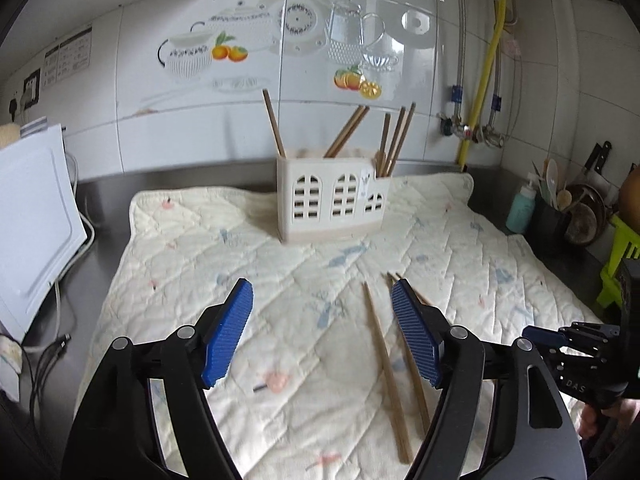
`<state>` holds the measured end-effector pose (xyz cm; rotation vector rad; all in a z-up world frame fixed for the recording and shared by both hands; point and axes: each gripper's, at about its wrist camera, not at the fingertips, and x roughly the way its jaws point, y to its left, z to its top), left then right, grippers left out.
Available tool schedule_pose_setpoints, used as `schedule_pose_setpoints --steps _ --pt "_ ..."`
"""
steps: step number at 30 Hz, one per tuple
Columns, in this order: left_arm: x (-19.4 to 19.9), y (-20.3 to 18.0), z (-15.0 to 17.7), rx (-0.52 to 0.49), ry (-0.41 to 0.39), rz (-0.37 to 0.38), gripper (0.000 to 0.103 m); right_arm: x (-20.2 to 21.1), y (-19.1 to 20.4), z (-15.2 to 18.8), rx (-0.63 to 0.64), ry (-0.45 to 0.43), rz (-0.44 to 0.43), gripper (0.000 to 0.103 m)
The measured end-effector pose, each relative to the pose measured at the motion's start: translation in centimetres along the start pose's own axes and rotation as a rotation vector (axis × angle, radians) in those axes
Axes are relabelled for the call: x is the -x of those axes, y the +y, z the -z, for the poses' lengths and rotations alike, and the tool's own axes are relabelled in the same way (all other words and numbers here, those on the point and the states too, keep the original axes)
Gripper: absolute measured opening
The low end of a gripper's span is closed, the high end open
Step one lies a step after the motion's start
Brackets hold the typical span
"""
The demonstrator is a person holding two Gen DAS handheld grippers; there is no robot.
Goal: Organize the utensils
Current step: 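Move both open tools back down and close them on two more chopsticks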
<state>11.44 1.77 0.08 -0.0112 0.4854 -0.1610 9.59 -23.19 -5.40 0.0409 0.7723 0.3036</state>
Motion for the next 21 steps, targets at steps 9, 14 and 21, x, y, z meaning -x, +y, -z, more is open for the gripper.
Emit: schedule_pose_setpoints --steps 9,14,21 --pt "-0.4 -0.1 3.2 0.011 0.068 -0.004 0.072 -1.8 0.0 2.1 0.001 0.060 -0.021 0.013" --pt "-0.6 0.3 4.2 0.026 0.097 -0.007 0.072 -2.5 0.5 2.3 0.022 0.074 -0.014 0.013" --pt "-0.9 0.5 5.1 0.027 0.129 -0.007 0.072 -2.6 0.0 2.3 0.021 0.080 0.006 0.011"
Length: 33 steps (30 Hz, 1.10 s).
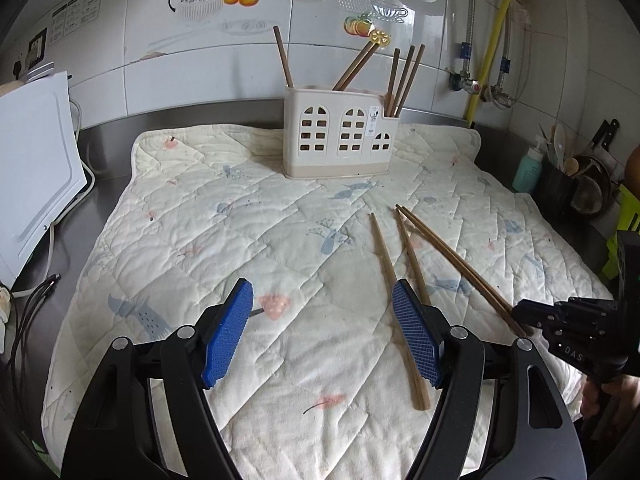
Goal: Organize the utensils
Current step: 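Move both open tools back down and close them on two more chopsticks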
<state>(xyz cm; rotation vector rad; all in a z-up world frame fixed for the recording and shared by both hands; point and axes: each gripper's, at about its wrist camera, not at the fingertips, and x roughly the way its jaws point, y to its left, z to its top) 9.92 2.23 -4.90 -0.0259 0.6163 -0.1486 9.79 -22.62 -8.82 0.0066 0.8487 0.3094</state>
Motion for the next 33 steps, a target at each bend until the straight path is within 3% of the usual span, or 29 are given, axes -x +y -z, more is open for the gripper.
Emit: schedule_pose_setpoints --steps 6,15,22,24,28,33 --pt "-0.3 0.0 0.7 0.003 0.023 0.004 0.072 -0.2 0.4 0.4 0.023 0.008 0.013 0.010" --pt "-0.9 -1.8 2.5 -0.021 0.067 0.077 0.069 0.1 0.8 0.9 0.044 -0.013 0.034 0.008" --pt "-2.8 -4.4 3.2 -0.046 0.122 0.141 0.041 0.5 0.6 0.9 0.023 -0.022 0.014 0.007" --pt "-3.6 -4.8 3.5 -0.041 0.143 0.145 0.028 0.6 0.6 0.9 0.020 -0.023 0.012 0.007" --pt "-4.8 -5.0 3.7 -0.028 0.172 0.157 0.021 0.5 0.5 1.1 0.012 -0.021 0.008 0.007" --pt "-5.5 -5.3 4.1 -0.039 0.182 0.148 0.021 0.4 0.4 1.1 0.010 -0.020 0.007 0.007"
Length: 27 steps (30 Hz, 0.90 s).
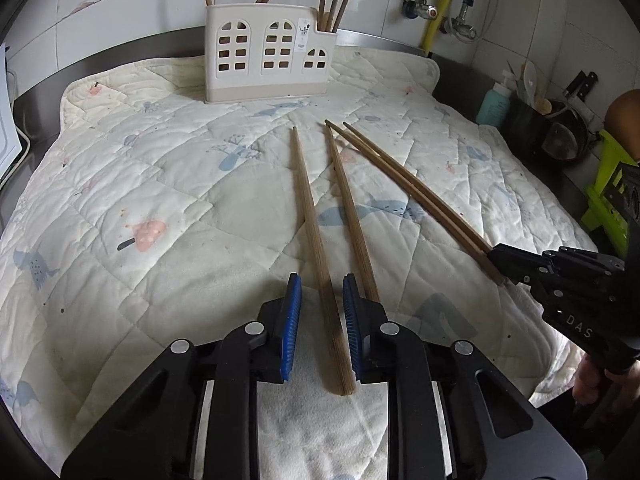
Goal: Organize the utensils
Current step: 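Move both open tools back down and close them on two more chopsticks, then lift both held chopsticks up and carry them over the white holder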
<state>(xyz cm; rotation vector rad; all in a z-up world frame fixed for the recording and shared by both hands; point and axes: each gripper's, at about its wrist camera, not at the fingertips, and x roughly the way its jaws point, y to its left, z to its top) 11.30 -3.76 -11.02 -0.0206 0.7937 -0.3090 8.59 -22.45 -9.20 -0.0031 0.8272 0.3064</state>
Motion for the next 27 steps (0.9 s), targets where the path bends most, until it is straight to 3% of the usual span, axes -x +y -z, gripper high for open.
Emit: schedule_pose_setpoints --steps 7,14,27 --pt "-0.5 -0.8 -0.2 -0.044 -0.005 -0.019 0.020 -0.1 0.1 0.0 -0.001 -0.003 0.002 0.007" --pt "-0.5 -0.5 -0.9 -0.043 0.007 -0.026 0.005 1.1 0.2 -0.7 0.006 -0.034 0.006 0.007" --pt "4.1 0.9 -3.1 -0.008 -0.135 0.008 0.005 7.9 0.2 -7.1 0.064 -0.212 -0.012 0.007"
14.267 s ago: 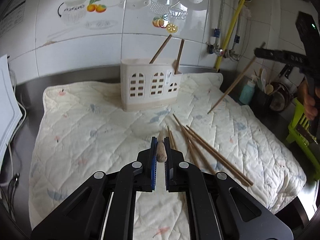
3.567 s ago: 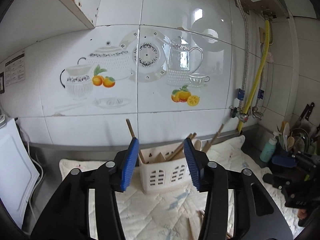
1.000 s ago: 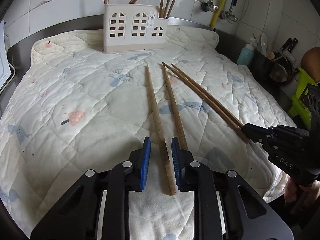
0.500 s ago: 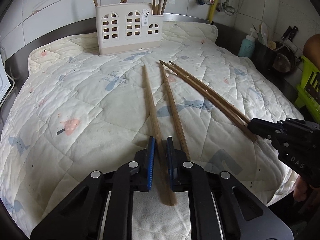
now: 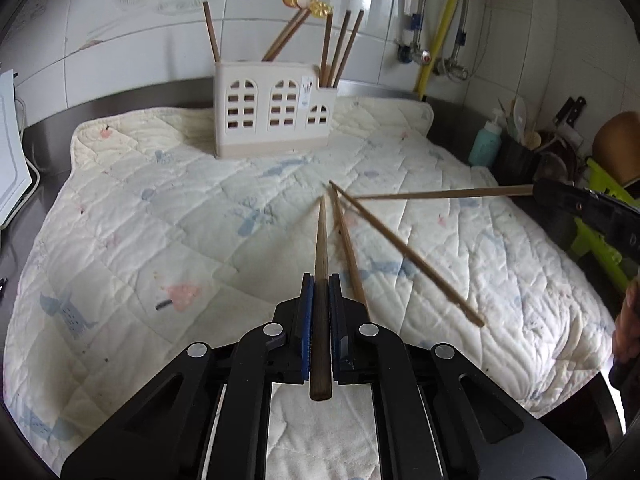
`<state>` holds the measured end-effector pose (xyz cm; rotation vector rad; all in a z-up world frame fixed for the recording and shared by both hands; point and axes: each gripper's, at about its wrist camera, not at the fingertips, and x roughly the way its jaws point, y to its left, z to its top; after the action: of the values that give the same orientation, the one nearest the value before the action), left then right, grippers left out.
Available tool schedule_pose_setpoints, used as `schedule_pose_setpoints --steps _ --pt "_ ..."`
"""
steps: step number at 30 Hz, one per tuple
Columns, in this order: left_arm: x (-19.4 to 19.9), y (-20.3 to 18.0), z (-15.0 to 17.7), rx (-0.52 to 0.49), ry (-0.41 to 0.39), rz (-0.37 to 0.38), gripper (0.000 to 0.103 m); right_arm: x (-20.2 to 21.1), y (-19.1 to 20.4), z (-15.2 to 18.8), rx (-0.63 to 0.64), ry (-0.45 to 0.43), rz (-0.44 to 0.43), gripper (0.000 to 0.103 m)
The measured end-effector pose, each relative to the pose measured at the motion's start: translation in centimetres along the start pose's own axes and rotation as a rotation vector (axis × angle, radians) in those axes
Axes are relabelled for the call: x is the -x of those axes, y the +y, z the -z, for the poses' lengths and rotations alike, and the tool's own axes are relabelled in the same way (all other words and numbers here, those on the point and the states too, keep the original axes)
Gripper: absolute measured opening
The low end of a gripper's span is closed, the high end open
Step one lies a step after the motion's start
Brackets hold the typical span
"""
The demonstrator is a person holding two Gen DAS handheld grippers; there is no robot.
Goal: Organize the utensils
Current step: 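Lift both held chopsticks up and carry them over the white holder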
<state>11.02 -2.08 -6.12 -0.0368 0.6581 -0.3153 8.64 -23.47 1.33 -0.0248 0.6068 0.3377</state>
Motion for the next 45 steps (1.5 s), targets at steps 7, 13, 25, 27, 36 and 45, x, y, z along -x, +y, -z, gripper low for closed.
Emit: schedule_pose_setpoints --steps 7,13,25,27,36,45 --pt "1.8 1.1 -2.2 0.013 -0.066 0.011 0.005 0.5 -0.5 -5.0 0.027 -0.038 -0.023 0.007" --pt "2.6 1.7 -4.7 -0.014 -0.108 -0.004 0.005 0.7 -0.6 -8.6 0.054 -0.066 -0.032 0.007" --pt "3.5 2.3 -9.6 -0.051 -0.180 -0.018 0.005 -0.7 -1.0 -14.9 0.089 -0.121 0.010 0.007" --pt "3.5 2.5 -10.4 -0.057 -0.188 -0.026 0.005 -1.0 -1.3 -16.6 0.087 -0.142 0.011 0.007" --pt "4.0 2.8 -14.5 -0.094 -0.249 -0.058 0.005 -3.7 -1.1 -21.9 0.082 -0.200 0.006 0.007" --pt "4.9 2.7 -19.1 -0.123 -0.335 -0.080 0.005 -7.4 -0.1 -23.0 0.148 -0.193 0.034 0.007"
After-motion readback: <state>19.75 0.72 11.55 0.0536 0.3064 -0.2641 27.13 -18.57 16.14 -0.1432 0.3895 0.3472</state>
